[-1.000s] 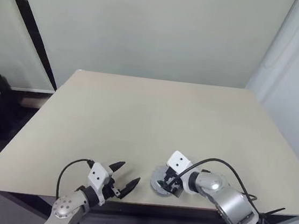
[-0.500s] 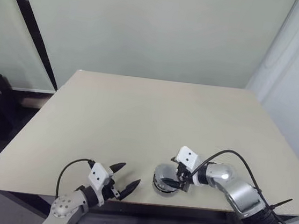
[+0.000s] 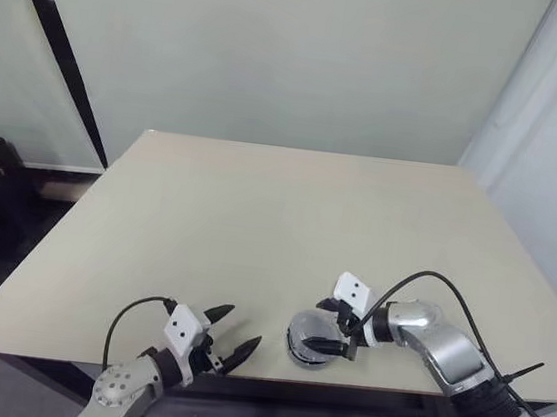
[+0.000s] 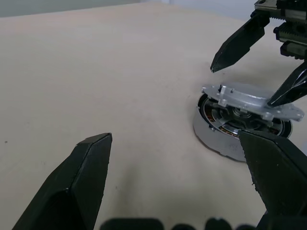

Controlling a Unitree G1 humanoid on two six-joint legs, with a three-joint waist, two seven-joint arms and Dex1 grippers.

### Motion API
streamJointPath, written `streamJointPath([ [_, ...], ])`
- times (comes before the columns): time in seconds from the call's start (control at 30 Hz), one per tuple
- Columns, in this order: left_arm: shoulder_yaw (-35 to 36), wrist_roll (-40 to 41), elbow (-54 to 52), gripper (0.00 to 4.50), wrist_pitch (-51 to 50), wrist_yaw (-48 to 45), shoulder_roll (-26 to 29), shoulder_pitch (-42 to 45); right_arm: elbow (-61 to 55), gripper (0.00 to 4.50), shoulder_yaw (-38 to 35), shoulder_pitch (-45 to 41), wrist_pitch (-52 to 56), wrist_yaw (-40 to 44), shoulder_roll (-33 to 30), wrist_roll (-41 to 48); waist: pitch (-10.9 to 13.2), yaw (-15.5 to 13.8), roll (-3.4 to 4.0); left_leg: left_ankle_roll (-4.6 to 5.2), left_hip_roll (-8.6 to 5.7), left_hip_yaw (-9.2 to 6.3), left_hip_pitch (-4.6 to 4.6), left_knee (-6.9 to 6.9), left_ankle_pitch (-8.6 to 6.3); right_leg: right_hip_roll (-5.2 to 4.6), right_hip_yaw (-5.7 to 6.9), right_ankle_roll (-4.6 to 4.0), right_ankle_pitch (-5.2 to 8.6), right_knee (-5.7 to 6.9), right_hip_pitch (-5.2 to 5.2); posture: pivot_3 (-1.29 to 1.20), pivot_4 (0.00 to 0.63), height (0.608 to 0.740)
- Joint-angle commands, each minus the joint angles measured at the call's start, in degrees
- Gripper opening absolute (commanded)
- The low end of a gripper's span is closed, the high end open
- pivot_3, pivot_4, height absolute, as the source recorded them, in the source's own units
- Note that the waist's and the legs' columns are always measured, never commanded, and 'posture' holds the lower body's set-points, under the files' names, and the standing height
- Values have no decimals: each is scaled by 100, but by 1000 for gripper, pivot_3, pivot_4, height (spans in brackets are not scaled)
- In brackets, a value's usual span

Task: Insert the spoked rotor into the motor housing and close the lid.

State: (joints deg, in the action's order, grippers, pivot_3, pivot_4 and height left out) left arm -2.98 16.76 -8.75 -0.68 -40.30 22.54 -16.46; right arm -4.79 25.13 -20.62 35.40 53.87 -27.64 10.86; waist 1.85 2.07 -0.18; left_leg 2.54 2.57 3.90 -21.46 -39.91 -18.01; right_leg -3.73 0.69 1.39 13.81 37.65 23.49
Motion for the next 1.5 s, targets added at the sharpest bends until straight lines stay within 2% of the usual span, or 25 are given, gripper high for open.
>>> streamJointPath([
  [0.03,31,67,-261,4500,47,-10,-17,48,-341,4478,-197,-35,24,47,-38,129,0,-6,0,0,0,0,0,0,0,0,0,0,0,0,0,0,0,740],
  [0.57,-34,57,-243,4500,45,-64,-29,76,499,4478,224,-499,-1725,806,-579,-843,-1,-55,1,0,-1,1,0,-4,0,2,0,0,0,1,-1,0,0,740],
  [0.83,-37,68,-288,4500,18,-81,-11,35,1034,4478,343,-647,-2257,1239,-495,-1059,0,-57,1,0,-1,1,3,-7,1,2,0,-1,0,2,-5,0,0,740],
  [1.2,-39,50,-330,4500,-26,-85,-8,25,1752,4478,447,-913,-2733,1412,-171,-1352,-1,-56,3,-1,0,2,5,-8,1,3,0,-2,-1,5,-6,0,0,740],
  [1.3,-35,44,-345,4500,-27,-79,-7,7,1876,3899,461,-947,-2823,1420,-75,-1397,-1,-53,3,-2,0,1,7,-8,2,3,0,-2,-2,6,-8,0,0,740],
  [1.37,-34,42,-353,4500,-28,-76,-6,-4,1902,3286,460,-947,-2840,1436,-26,-1407,-1,-37,4,-4,1,2,10,-8,3,4,-1,-6,-4,9,-8,0,0,740],
  [1.5,-35,41,-372,4500,-30,-69,-9,-23,1896,3217,450,-921,-2782,1455,43,-1399,-1,-37,4,-8,7,5,35,-7,6,9,-1,-9,-6,13,-28,0,0,740],
])
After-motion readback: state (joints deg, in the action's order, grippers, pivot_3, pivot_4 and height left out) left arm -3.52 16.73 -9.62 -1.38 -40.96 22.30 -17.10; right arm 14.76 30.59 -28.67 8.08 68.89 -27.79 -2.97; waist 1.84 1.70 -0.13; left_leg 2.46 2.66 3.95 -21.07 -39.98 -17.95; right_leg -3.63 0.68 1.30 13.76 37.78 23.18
